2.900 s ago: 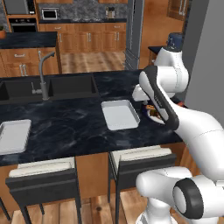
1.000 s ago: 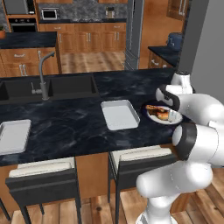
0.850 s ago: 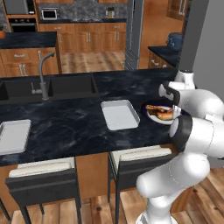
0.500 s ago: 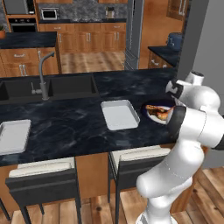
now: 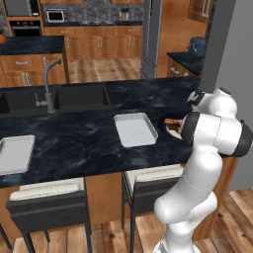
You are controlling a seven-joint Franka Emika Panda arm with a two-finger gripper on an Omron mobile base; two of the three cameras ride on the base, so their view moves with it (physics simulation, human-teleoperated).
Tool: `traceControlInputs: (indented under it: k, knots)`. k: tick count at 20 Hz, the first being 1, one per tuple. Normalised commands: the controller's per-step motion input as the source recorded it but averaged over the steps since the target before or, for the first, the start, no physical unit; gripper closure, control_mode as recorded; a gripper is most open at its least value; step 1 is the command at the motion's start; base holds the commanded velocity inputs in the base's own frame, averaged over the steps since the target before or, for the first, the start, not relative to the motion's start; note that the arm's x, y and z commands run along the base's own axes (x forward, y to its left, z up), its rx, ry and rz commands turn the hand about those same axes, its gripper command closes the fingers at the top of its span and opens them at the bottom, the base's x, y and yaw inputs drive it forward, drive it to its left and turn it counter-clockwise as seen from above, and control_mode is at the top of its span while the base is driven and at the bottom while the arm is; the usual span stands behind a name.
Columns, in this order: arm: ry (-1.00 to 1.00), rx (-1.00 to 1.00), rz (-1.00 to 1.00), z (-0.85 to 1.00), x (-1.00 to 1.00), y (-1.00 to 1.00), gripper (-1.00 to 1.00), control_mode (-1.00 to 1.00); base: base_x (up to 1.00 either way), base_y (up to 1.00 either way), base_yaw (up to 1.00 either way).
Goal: Place one cooked food and one vegetable from the large plate to each tupperware container.
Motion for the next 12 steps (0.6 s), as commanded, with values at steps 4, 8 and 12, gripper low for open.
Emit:
traceControlInputs:
  k: [4,8,12]
  knots:
    - [0.00,0.00,0.04,-0.05,0.45,-0.12,-1.00,-1.00,0.00,0.00,0.00]
    - [0.00,0.02,0.00,-0.30,0.21,-0.09,-1.00,-1.00,0.00,0.00,0.00]
    - [0.00,0.00,0.00,-0.34,0.24,-0.01,-1.00,-1.00,0.00,0.00,0.00]
